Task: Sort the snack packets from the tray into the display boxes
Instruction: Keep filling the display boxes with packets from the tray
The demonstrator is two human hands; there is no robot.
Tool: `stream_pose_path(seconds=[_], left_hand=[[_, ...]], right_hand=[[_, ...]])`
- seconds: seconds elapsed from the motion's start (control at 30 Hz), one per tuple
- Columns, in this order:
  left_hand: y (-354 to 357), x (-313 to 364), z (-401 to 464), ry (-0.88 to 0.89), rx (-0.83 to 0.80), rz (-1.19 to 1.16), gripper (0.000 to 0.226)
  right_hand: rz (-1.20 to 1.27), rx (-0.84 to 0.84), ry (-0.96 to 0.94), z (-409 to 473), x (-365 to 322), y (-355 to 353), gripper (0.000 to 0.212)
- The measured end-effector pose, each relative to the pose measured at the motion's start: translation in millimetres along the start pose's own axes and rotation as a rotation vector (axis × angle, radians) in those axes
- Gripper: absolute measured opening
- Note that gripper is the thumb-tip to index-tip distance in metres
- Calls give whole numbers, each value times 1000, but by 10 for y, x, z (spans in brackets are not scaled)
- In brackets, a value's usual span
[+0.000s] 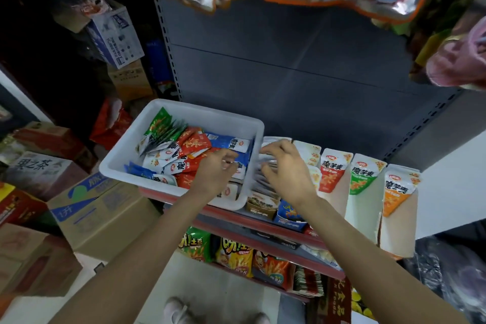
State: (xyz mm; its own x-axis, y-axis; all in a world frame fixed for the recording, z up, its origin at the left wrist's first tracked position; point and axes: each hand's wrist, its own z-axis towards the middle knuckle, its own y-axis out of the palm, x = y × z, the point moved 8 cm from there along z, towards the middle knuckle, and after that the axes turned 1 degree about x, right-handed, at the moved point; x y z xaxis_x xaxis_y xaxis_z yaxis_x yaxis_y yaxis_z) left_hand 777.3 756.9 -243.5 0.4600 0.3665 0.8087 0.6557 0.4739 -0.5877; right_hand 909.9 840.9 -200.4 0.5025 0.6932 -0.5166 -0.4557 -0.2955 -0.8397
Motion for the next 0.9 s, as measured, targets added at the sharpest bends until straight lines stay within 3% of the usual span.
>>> stream_pose_path(seconds=[0.17,0.37,0.47,0.63,0.73,0.8,0.9], left_hand=[[-577,-617,128,-19,52,289,28],[-981,-1532,336,-180,-251,576,25],[-1015,-1625,354,-174,-425,533,29],[-1086,-1618,393,-97,-447,528,18],[-1130,-1579,399,-69,-415,532,18],[-1160,-1561,402,-56,-391,496,17],[-1253,-1442,406,-38,-287,271,11]], right_hand=[[83,-195,-35,353,-585,690,33],[92,-573,59,559,-1022,1767,38],[87,-697,46,566,-1159,2069,29],[149,-607,142,665,-1049,2267,22],[174,-458,183,764,-966,2234,6],[350,-352,219,797,-934,2102,33],[664,-230,224,791,-939,1805,34]])
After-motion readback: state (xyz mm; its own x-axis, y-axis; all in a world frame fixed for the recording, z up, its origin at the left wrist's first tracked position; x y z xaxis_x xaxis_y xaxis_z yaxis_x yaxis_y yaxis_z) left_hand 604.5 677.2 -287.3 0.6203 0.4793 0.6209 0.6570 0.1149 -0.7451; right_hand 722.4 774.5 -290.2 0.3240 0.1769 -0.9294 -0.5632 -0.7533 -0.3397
